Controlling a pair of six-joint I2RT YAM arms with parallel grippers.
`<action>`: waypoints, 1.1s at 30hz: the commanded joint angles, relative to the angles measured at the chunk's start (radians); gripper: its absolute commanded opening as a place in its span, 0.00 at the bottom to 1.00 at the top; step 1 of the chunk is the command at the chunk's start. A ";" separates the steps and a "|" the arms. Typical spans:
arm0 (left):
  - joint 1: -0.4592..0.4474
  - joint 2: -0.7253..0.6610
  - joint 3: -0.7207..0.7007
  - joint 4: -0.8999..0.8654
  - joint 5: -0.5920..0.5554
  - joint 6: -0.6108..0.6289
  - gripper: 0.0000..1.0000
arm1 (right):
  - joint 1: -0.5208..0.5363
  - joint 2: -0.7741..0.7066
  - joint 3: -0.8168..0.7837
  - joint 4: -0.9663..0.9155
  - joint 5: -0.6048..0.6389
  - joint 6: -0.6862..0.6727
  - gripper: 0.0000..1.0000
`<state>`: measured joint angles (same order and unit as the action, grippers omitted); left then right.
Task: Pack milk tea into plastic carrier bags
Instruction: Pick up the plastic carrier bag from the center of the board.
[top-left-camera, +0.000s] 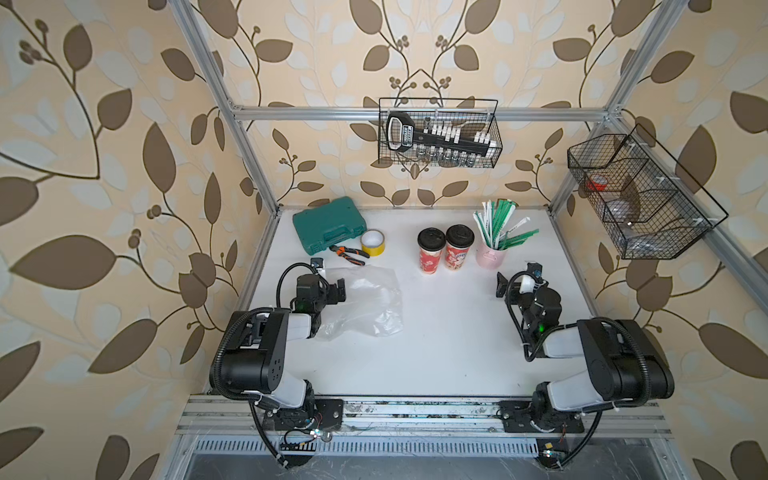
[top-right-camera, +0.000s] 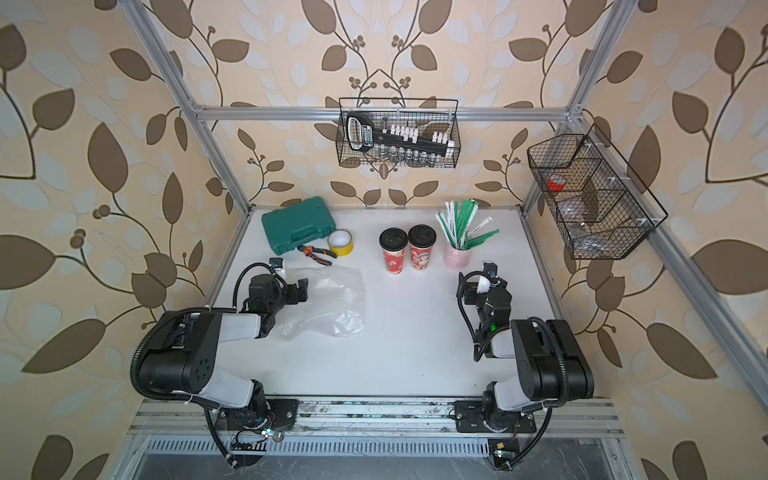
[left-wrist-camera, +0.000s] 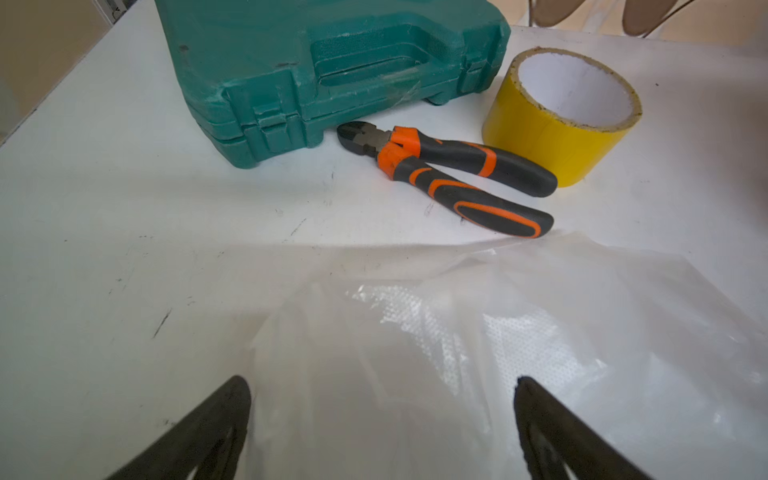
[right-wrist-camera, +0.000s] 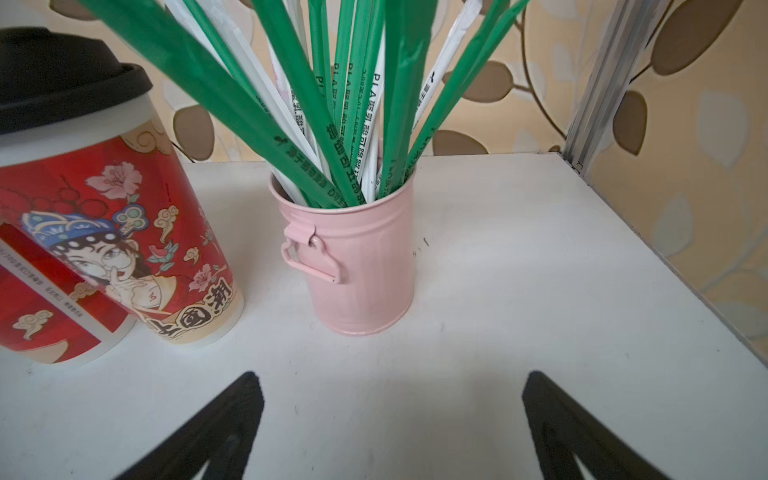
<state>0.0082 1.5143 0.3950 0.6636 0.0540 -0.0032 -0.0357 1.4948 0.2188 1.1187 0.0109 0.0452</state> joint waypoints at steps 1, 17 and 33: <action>0.011 -0.012 0.014 0.040 0.022 0.009 0.99 | -0.003 0.005 0.017 0.015 -0.009 0.010 1.00; 0.011 -0.017 0.010 0.042 0.022 0.011 0.99 | -0.001 0.003 0.016 0.016 -0.007 0.010 0.99; -0.015 -0.359 0.538 -1.221 -0.191 -0.810 0.99 | 0.097 -0.699 0.011 -0.636 0.223 0.513 0.99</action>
<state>-0.0067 1.1500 0.8974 -0.1818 -0.1539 -0.5327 0.0612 0.9344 0.2394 0.7204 0.1013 0.2340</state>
